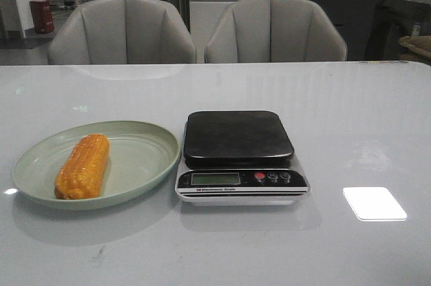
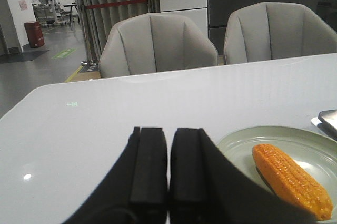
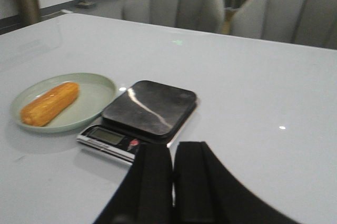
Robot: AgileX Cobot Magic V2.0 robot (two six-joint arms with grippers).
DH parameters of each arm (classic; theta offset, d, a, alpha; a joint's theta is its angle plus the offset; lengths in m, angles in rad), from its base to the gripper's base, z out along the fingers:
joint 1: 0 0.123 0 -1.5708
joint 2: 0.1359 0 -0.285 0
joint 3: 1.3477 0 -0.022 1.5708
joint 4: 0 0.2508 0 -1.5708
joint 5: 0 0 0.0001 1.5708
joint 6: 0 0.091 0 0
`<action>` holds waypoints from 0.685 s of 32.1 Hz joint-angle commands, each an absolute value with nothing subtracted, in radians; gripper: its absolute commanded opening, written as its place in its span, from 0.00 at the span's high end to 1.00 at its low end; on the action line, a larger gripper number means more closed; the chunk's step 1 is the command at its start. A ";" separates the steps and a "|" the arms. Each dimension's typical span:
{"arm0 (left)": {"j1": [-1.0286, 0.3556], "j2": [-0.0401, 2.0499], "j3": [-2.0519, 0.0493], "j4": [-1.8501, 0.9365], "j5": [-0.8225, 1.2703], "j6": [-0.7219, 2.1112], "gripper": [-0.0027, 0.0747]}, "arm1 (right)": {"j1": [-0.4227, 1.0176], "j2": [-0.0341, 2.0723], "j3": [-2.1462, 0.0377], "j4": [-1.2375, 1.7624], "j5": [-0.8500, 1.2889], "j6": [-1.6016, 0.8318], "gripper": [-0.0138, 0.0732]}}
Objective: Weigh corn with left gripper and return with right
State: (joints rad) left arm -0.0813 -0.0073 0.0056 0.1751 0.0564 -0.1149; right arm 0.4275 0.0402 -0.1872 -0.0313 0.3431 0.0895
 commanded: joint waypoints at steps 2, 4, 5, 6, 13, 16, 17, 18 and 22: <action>-0.088 -0.029 0.038 0.172 -0.020 -0.116 0.82 | 0.252 0.050 -0.180 -0.043 0.238 0.083 0.64; -0.088 -0.029 0.038 0.172 -0.020 -0.116 0.82 | 0.185 0.048 -0.135 -0.043 0.182 0.083 0.64; -0.088 -0.029 0.038 0.172 -0.020 -0.116 0.82 | 0.157 0.048 -0.108 -0.043 0.143 0.083 0.64; -0.088 -0.029 0.038 0.172 -0.020 -0.116 0.82 | 0.140 0.048 -0.086 -0.043 0.109 0.083 0.64; -0.088 -0.027 0.038 0.172 -0.020 -0.116 0.82 | 0.119 -0.029 0.036 -0.043 -0.037 0.083 0.64; -0.088 -0.027 0.038 0.172 -0.020 -0.116 0.82 | 0.119 -0.030 0.036 -0.043 -0.055 0.083 0.64; -0.088 -0.027 0.038 0.172 -0.020 -0.116 0.82 | 0.119 -0.030 0.036 -0.043 -0.058 0.083 0.64; -0.088 -0.027 0.038 0.172 -0.020 -0.116 0.82 | 0.119 -0.030 0.036 -0.043 -0.058 0.083 0.64; -0.088 -0.027 0.038 0.172 -0.020 -0.116 0.82 | 0.119 -0.030 0.036 -0.043 -0.056 0.083 0.64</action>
State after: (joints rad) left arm -0.0813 -0.0073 0.0056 0.1751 0.0564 -0.1149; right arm 0.1227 -0.0085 0.0252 -0.0313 0.0320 0.0895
